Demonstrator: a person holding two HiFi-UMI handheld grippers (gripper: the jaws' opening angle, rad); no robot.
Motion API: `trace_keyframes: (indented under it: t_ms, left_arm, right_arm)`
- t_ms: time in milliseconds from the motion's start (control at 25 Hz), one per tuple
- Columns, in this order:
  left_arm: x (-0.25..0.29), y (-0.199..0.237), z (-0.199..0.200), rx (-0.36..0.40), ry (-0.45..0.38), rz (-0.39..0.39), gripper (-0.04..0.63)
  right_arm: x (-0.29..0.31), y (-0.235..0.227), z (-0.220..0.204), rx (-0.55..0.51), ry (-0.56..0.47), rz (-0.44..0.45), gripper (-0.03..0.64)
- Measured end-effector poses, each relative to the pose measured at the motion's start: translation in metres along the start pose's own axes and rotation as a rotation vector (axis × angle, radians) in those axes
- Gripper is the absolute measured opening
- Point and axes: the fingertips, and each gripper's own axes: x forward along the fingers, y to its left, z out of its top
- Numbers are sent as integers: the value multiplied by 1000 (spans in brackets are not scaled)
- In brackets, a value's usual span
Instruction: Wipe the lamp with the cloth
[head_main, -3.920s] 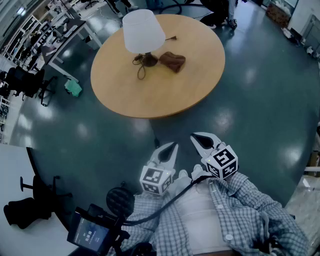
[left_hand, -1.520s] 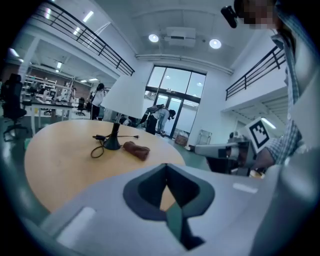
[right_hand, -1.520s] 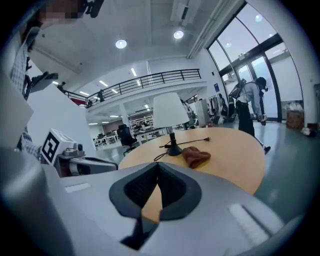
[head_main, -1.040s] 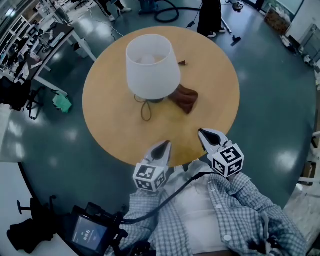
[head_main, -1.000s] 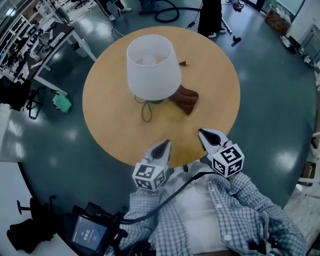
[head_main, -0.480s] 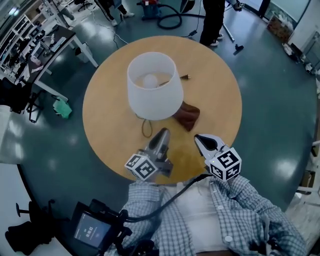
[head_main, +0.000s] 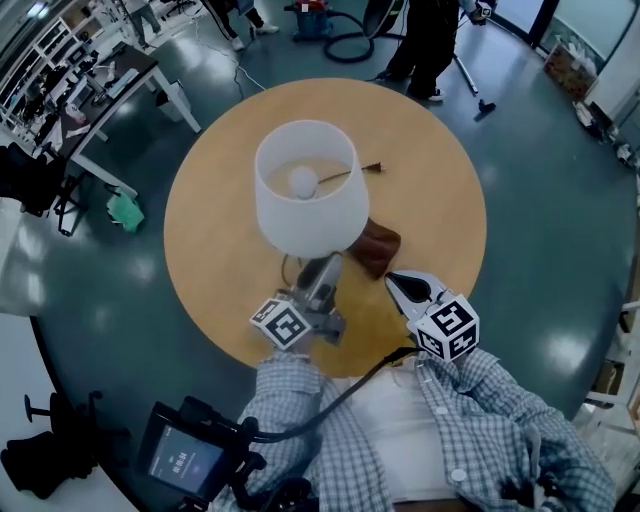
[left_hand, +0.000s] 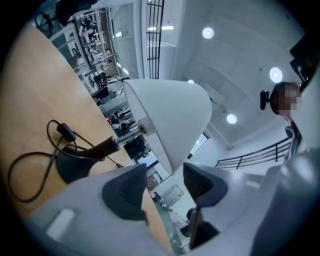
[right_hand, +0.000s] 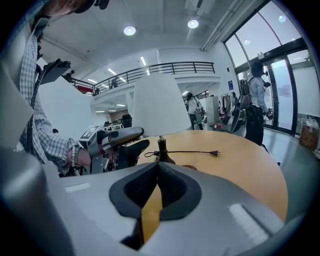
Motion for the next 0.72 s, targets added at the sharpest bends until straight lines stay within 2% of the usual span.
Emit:
trace_keyframes:
  t_ms: [160,240,320,560,600,640,720]
  left_arm:
    - [6,-11,10,57,-28,-1,198]
    - [9,-18,10,84,-28,-16,126]
    - [13,-22,9,95,-30,-16,81]
    - [10,-20,10,104,-11,-12,80]
    - [9,-20,11,106,-6,-12,80]
    - [9,-20,11,109,-3,-11,81]
    - [8,-21,10,114,0,-7,82]
  right_arm:
    - [12,-4,-7,-10,40,27,3]
    - [20,-10,-13,-12,58,27,3]
    - [30,-19,-19,-20,78,18,3]
    - [68,-49,-42,-142,222,-1,5]
    - [75,-53,-45,-142,240,0,30]
    - [81,-58,-48,-135,258,0,93]
    - [92,-67,-56,-134,299,-7,165]
